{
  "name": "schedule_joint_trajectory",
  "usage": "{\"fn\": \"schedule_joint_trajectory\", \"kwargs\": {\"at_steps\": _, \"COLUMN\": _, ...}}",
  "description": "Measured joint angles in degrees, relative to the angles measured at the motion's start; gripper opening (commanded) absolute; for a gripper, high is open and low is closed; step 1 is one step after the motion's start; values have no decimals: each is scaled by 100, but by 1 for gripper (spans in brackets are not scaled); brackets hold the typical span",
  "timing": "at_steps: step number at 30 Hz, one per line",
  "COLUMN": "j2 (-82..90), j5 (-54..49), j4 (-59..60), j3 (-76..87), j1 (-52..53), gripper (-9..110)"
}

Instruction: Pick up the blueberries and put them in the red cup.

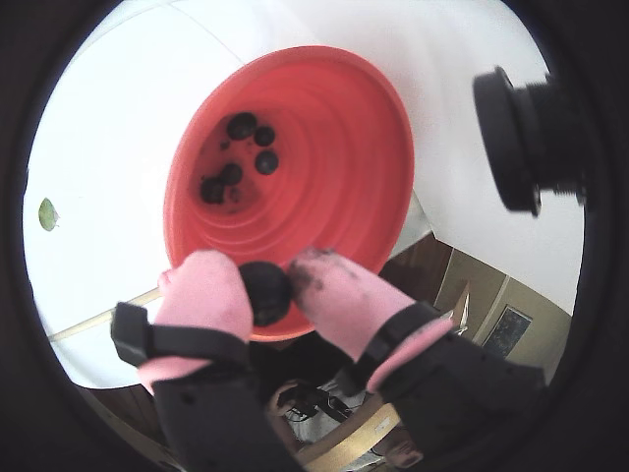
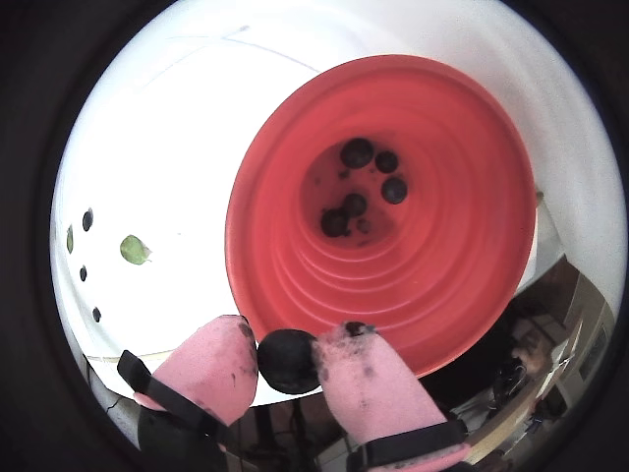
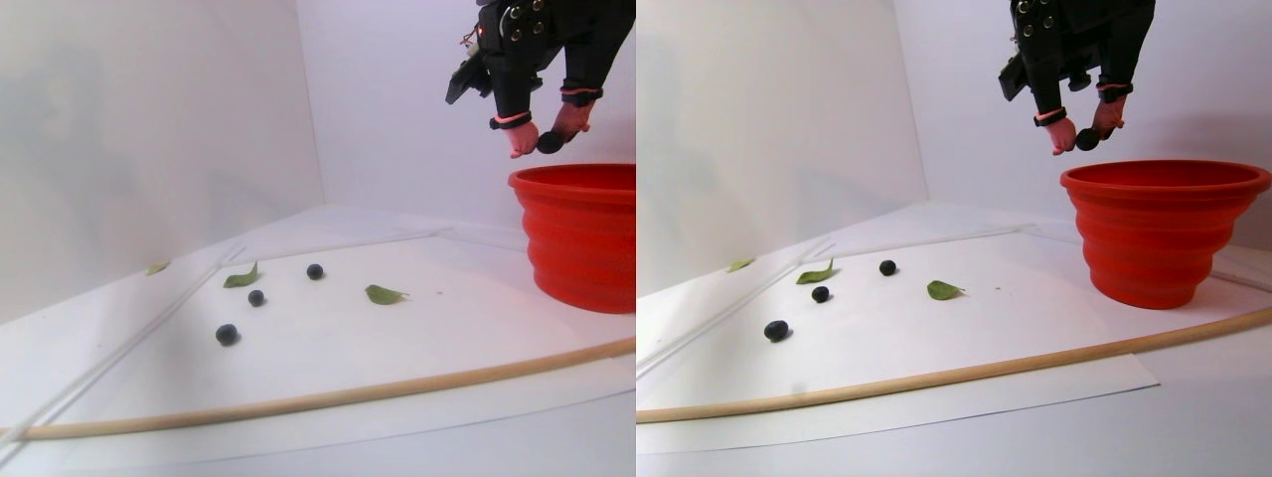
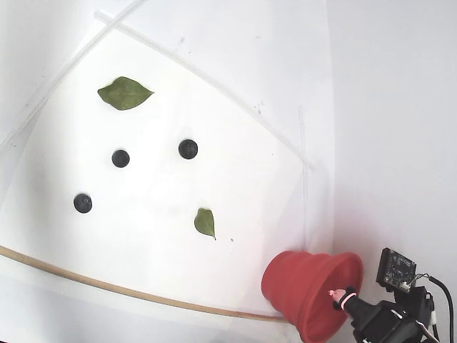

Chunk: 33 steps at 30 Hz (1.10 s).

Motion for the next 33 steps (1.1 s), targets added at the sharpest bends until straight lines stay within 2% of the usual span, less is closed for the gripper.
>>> {"fn": "schedule_joint_trajectory", "kwargs": {"at_steps": 15, "j2": -563, "j5": -220, "j4": -334, "j3": -211, "j1": 387, "gripper": 12}}
{"fn": "schedule_joint_trajectory", "kwargs": {"at_steps": 19, "j2": -606, "j5": -220, "j4": -422, "j3": -211, "j1": 387, "gripper": 17}}
{"fn": "schedule_joint_trajectory", "kwargs": {"at_steps": 33, "j2": -598, "j5": -141, "j4": -448, "j3": -211, "j1": 193, "gripper": 16}}
